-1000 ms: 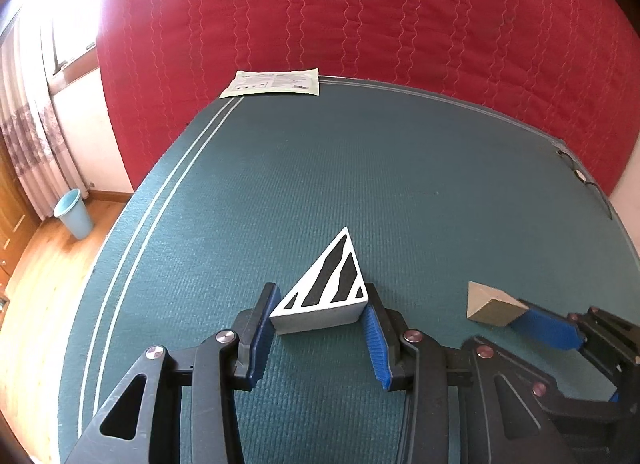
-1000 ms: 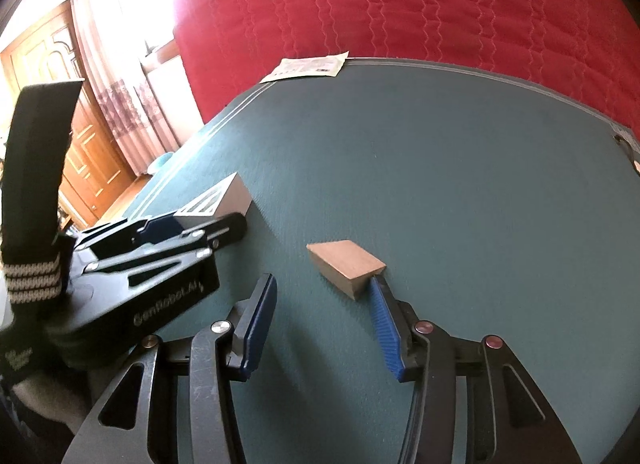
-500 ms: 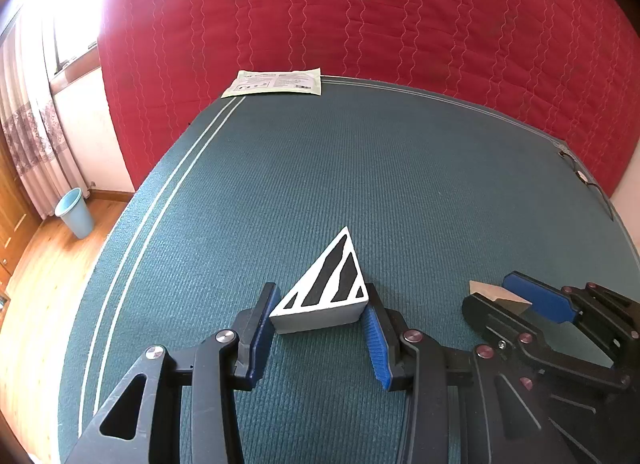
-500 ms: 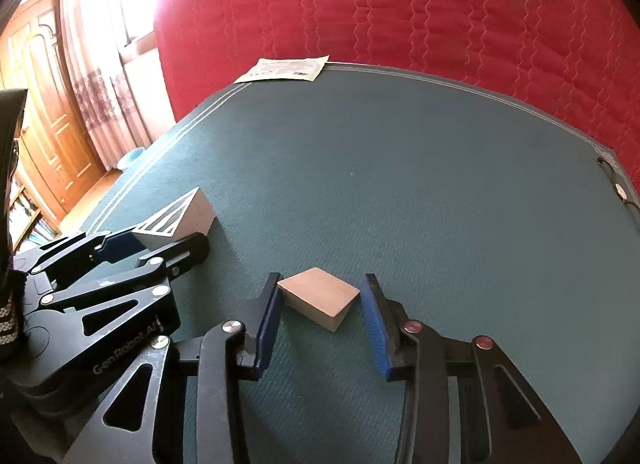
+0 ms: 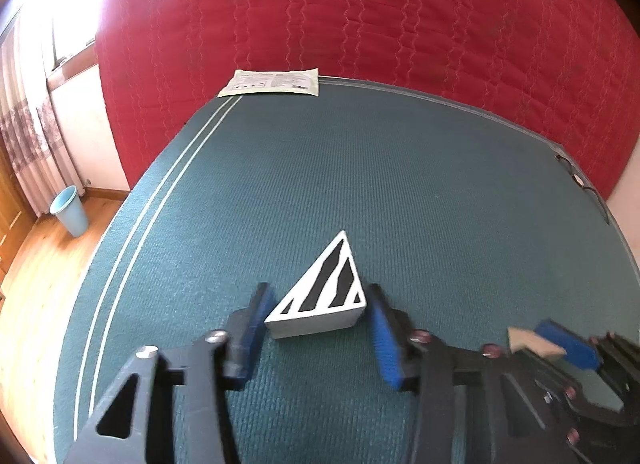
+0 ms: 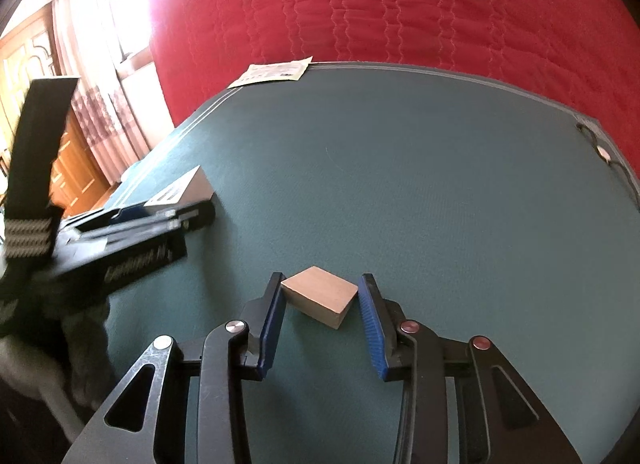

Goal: Organize rigid objects

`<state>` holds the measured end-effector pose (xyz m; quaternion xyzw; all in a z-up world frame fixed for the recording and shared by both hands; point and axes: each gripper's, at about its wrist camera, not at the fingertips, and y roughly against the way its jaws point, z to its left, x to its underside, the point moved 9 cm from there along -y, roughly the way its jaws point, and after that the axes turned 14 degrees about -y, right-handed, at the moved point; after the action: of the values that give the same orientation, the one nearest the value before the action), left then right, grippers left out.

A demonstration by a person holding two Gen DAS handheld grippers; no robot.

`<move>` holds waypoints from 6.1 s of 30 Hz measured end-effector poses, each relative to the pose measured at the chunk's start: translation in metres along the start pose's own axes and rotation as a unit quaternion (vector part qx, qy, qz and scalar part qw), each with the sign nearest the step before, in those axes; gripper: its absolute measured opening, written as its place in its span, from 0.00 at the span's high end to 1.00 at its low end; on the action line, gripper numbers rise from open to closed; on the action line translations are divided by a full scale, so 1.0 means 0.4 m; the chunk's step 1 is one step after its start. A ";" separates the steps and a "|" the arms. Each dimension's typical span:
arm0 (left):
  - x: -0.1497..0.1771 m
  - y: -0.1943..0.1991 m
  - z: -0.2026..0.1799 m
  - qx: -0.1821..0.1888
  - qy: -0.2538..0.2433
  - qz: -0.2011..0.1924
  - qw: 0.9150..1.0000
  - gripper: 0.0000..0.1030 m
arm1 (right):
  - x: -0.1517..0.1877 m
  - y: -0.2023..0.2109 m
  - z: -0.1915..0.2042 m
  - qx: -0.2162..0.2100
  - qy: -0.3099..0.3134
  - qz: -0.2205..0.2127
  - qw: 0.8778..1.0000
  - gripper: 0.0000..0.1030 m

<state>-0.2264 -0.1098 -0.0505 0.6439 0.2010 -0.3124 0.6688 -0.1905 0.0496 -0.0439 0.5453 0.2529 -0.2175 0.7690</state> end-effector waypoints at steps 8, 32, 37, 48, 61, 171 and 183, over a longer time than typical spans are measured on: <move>-0.003 0.010 0.003 0.010 0.012 -0.013 1.000 0.59 | 0.042 0.075 -0.040 -0.013 -0.023 -0.007 1.000 0.63; -0.014 0.049 -0.050 0.017 -0.011 -0.045 0.999 0.59 | 0.081 0.116 -0.072 -0.010 -0.039 -0.006 0.999 0.66; -0.016 0.049 -0.052 0.017 -0.011 -0.045 0.999 0.59 | 0.071 0.083 -0.064 0.016 -0.030 -0.005 0.999 0.66; -0.015 0.048 -0.071 0.014 -0.025 -0.046 0.999 0.59 | 0.073 0.100 -0.078 0.028 -0.022 -0.016 0.999 0.79; -0.011 0.072 -0.113 0.004 -0.042 -0.057 0.997 0.59 | 0.087 0.209 -0.134 0.010 -0.050 -0.038 0.998 0.80; 0.167 0.221 -0.775 0.158 -0.197 -0.005 0.968 0.67 | 0.170 0.671 -0.878 0.174 -0.241 -0.207 0.932 0.40; 0.096 0.307 -0.887 0.188 -0.236 -0.056 0.952 0.70 | 0.172 0.697 -0.909 0.192 -0.262 -0.227 0.918 0.40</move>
<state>-0.0682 0.2313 -0.0177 0.6534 0.0106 -0.5243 0.5459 -0.0220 0.4772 0.0153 0.5342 0.1129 -0.5652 0.6184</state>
